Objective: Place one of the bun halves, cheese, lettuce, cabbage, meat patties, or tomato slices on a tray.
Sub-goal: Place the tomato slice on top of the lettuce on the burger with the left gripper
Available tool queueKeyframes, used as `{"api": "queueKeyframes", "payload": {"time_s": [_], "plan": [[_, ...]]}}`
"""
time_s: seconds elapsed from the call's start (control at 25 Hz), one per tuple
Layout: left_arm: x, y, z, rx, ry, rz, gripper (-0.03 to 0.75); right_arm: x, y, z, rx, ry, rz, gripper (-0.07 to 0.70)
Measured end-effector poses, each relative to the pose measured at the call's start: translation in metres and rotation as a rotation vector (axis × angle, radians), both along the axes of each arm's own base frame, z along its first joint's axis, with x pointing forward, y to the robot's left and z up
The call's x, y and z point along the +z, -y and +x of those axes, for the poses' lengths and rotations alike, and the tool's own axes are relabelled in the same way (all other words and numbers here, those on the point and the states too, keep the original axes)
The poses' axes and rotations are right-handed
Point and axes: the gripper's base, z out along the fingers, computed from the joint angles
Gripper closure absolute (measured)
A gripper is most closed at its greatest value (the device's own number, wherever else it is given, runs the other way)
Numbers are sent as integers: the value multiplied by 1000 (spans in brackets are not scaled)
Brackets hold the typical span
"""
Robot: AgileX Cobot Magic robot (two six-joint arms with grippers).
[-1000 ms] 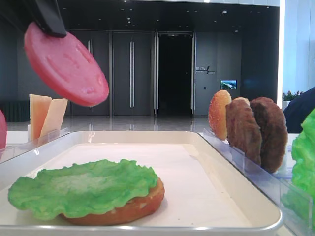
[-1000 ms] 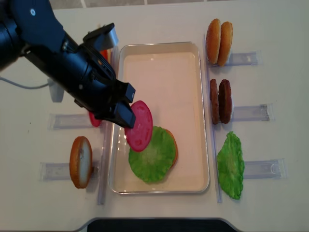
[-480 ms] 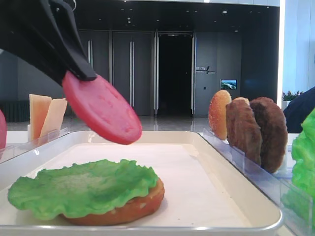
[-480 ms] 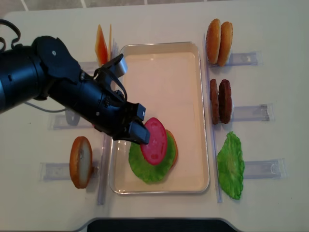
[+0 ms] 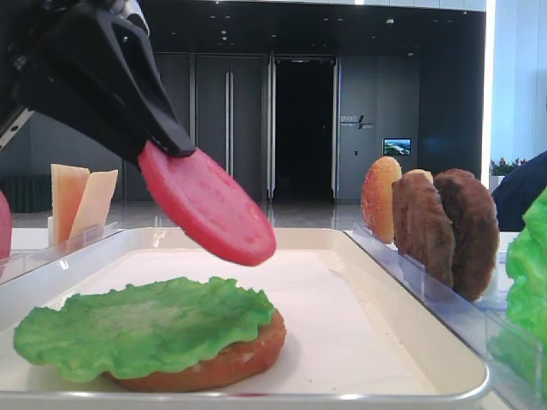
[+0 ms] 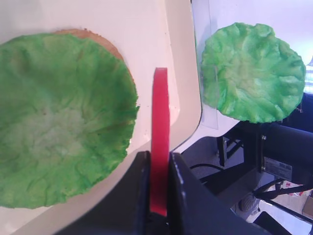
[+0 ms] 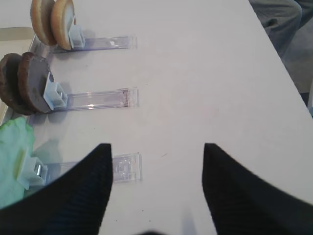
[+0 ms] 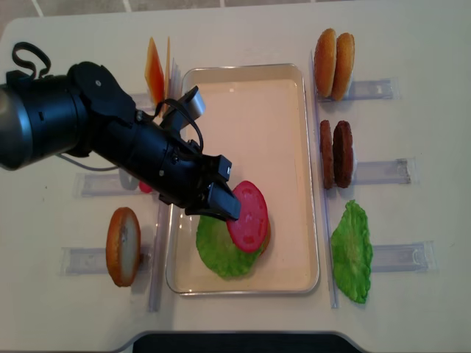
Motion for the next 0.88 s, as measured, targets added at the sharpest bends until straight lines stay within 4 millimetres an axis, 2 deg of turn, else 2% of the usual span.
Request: {"api": "queueKeyframes", "payload": {"time_s": [0.32,0.88], "plan": [[-12,0,2,-10,-31,29,655,0,0,0,0,0,0,213],[-15,-5,7,8,-29,40,655,0,0,0,0,0,0,213]]}}
